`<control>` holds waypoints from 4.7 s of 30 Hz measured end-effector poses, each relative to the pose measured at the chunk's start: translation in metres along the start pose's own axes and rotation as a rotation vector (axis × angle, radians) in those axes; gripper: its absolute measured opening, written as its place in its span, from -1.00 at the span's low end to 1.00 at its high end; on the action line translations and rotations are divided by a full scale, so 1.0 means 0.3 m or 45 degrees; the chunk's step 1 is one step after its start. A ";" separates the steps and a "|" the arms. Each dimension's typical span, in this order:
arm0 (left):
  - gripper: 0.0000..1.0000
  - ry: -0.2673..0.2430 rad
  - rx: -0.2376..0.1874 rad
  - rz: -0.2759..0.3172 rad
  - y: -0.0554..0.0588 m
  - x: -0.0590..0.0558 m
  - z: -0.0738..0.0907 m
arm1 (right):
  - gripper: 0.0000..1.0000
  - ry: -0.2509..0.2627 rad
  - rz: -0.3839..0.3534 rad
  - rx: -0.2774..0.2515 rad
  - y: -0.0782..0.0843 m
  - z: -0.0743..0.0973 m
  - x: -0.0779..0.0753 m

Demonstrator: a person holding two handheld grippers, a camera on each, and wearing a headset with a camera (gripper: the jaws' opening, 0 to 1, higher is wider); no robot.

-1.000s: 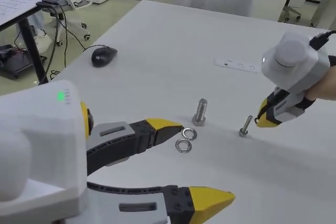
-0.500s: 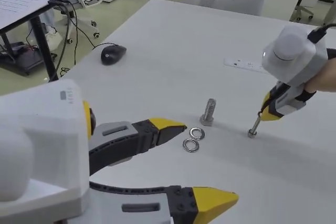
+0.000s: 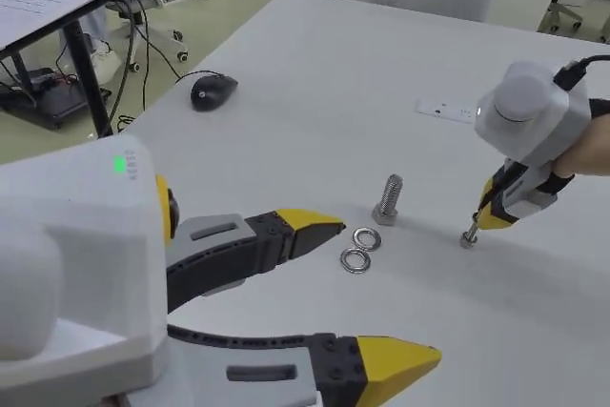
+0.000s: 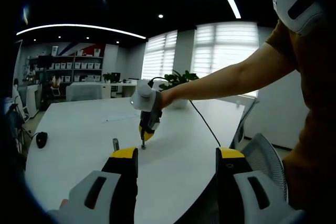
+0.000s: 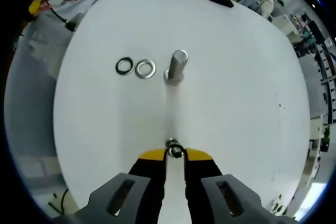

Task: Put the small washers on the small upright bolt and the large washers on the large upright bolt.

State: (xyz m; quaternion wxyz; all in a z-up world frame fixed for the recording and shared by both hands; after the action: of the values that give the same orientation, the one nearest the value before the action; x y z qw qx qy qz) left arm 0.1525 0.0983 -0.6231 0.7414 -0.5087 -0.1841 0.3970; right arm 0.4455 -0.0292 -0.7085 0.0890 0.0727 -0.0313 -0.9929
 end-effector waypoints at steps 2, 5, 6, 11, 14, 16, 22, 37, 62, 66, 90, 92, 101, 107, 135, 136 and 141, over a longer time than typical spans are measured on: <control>0.18 0.000 -0.001 0.001 0.001 0.001 -0.001 | -0.74 -0.007 -0.002 0.000 -0.002 -0.015 0.001; 0.18 -0.003 -0.001 0.005 0.002 0.003 0.000 | -0.74 -0.016 -0.003 -0.002 -0.004 -0.033 0.001; 0.18 -0.003 0.002 0.006 0.003 0.004 0.000 | -0.74 -0.023 -0.004 -0.005 -0.004 -0.037 0.003; 0.18 -0.001 0.007 0.006 0.005 0.006 -0.001 | -0.74 -0.034 -0.016 -0.008 -0.002 -0.057 -0.001; 0.18 0.001 0.007 0.009 0.004 0.008 -0.002 | -0.72 -0.036 -0.014 -0.009 0.000 -0.061 0.001; 0.18 0.001 0.007 0.007 0.004 0.008 -0.003 | -0.71 -0.037 -0.011 -0.010 0.002 -0.063 0.002; 0.18 0.002 0.009 0.003 0.003 0.007 -0.003 | -0.70 -0.024 -0.011 -0.020 0.019 -0.042 0.010; 0.18 0.019 -0.011 -0.019 -0.011 -0.016 0.009 | -0.69 0.006 0.032 -0.034 0.029 0.033 0.129; 0.18 -0.016 -0.022 -0.004 -0.003 -0.007 0.039 | -0.57 -0.157 0.188 -0.160 -0.278 -0.065 0.247; 0.18 -0.025 -0.023 0.005 0.002 -0.002 0.042 | -0.54 -0.189 0.151 -0.186 -0.296 -0.085 0.243; 0.18 -0.084 -0.036 0.033 0.019 0.016 0.071 | -0.44 -0.153 0.329 -0.188 -0.426 -0.064 0.275; 0.18 -0.087 -0.038 0.032 0.018 0.016 0.072 | -0.45 -0.163 0.317 -0.187 -0.427 -0.066 0.271; 0.18 -0.080 -0.037 0.026 0.016 0.013 0.068 | -0.54 -0.124 0.326 -0.177 -0.421 -0.058 0.285; 0.18 -0.071 -0.034 0.025 0.018 0.014 0.066 | -0.55 -0.143 0.304 -0.178 -0.378 -0.014 0.272; 0.18 -0.039 -0.027 0.014 0.007 0.003 0.034 | -0.55 0.081 0.164 -0.170 -0.309 0.152 -0.021; 0.18 -0.040 -0.026 0.014 0.008 0.004 0.034 | -0.55 0.074 0.162 -0.168 -0.315 0.148 -0.025; 0.17 -0.049 -0.025 0.019 0.008 0.011 0.038 | -0.55 0.055 0.167 -0.135 -0.328 0.118 -0.034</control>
State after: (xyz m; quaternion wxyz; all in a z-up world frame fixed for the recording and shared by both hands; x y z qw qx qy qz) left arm 0.1459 0.1083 -0.6211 0.7298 -0.5095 -0.1984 0.4105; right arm 0.4333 0.0710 -0.6794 0.1581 0.0870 0.0184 -0.9834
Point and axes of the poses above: the centre of the closed fingertips' face, and the gripper's own axes: z roughly backward along the fingers, x roughly to its left, y roughly out of its underside, the point moved 8 cm from there along z, roughly backward along the fingers, and after that the axes turned 15 degrees about x, right-handed, at the moved point
